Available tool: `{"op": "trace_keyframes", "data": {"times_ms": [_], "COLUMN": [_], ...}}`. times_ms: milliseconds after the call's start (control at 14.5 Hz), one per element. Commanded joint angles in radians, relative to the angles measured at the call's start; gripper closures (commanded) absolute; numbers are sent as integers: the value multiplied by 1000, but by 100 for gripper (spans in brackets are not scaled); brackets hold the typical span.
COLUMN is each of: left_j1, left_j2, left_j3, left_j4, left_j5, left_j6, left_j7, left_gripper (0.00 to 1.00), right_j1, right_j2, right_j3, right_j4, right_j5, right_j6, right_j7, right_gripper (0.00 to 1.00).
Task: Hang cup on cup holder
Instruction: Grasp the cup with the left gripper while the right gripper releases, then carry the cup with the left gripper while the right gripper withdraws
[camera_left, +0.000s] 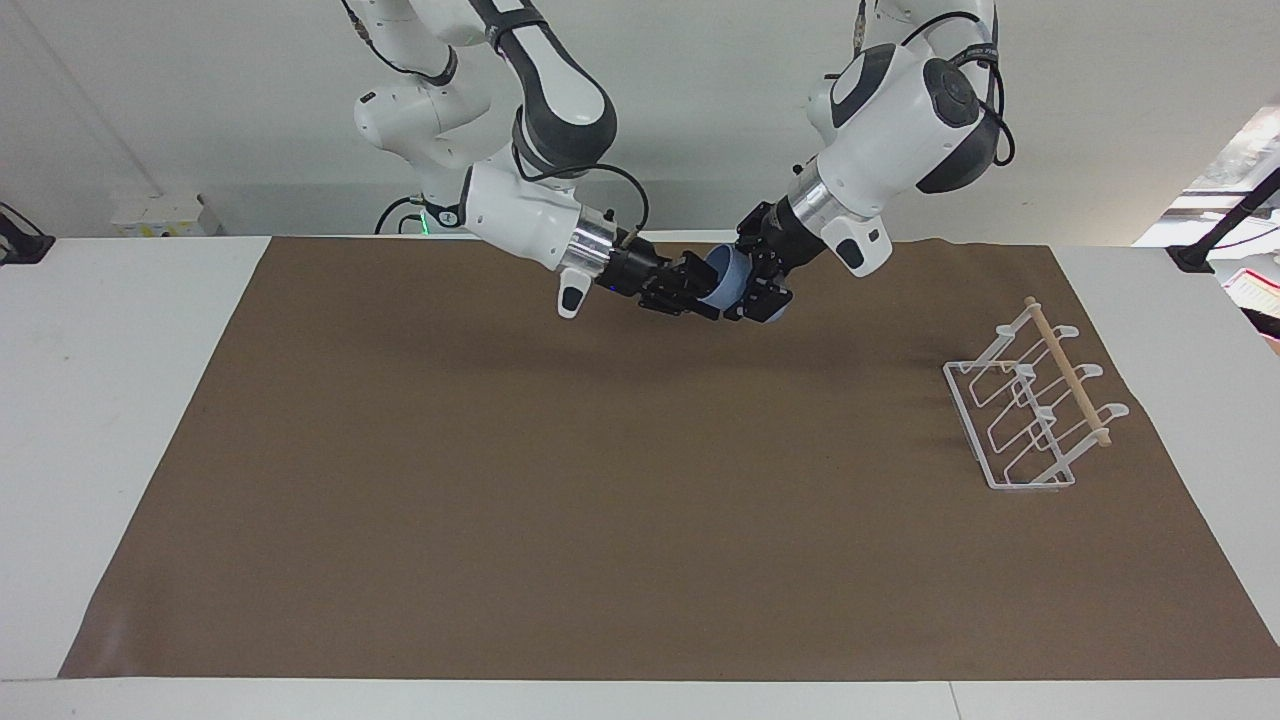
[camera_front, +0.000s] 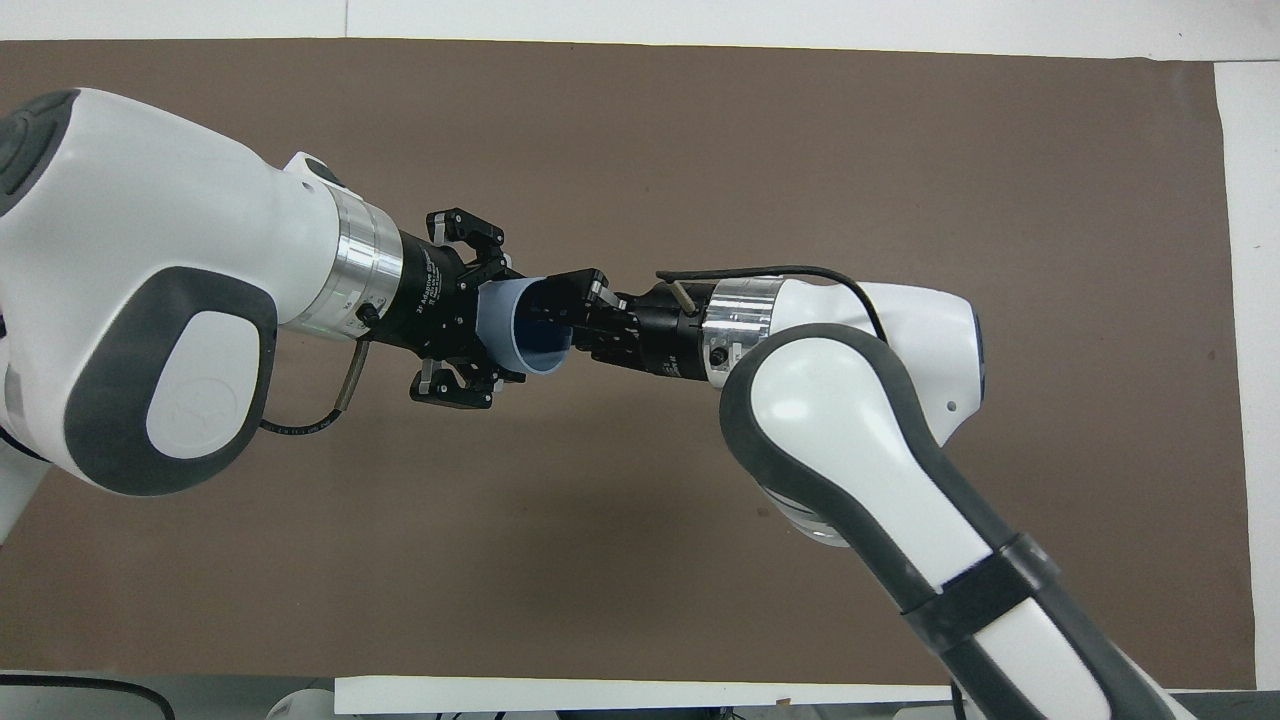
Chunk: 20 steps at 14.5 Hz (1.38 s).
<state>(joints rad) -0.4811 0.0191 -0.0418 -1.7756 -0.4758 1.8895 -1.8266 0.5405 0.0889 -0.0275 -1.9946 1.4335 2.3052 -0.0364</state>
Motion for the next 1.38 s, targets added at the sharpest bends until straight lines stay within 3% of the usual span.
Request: {"op": "trace_keyframes", "data": {"times_ms": [0,138,346,623,830,1038,1245,1314], "left_j1": [-1,-1,6,-69,-79,-62,-14,-8], "left_j2": [-2,-2,-5,109,201,324,369,392], "left_j3": [16,20,22,19,19,22,40,62], "left_j4": [19,21,13,-25,-21,24,53,103], "left_j5": [127,292,565,982,1265,1471,1618,1646], "left_j6": [-64,-117,-196,-341,-456,-493,-510,-524], "left_j7": [-13,-16,-22,-83,-102,-125,-126,-126], "left_gripper": [100,100,100,100,100,100,100,100], "right_j1": [-233,-389,-528,-570,-600,-596,-585,-582], "right_j2": [0,-15,-75,-132,-130,-132,-167,-173], "right_j3": [-2,-3,-5,-9,-12,-8,-5,4], "right_j4": [51,79,80,143,301,431,350,332], "right_j5": [-149,-302,-570,-1072,-1367,-1511,-1519,-1519], "right_j6": [-233,-383,-415,-461,-680,-889,-816,-807], "right_j7": [1,1,3,4,3,4,-173,-162], "right_gripper": [1,1,1,1,1,1,1,1]}}
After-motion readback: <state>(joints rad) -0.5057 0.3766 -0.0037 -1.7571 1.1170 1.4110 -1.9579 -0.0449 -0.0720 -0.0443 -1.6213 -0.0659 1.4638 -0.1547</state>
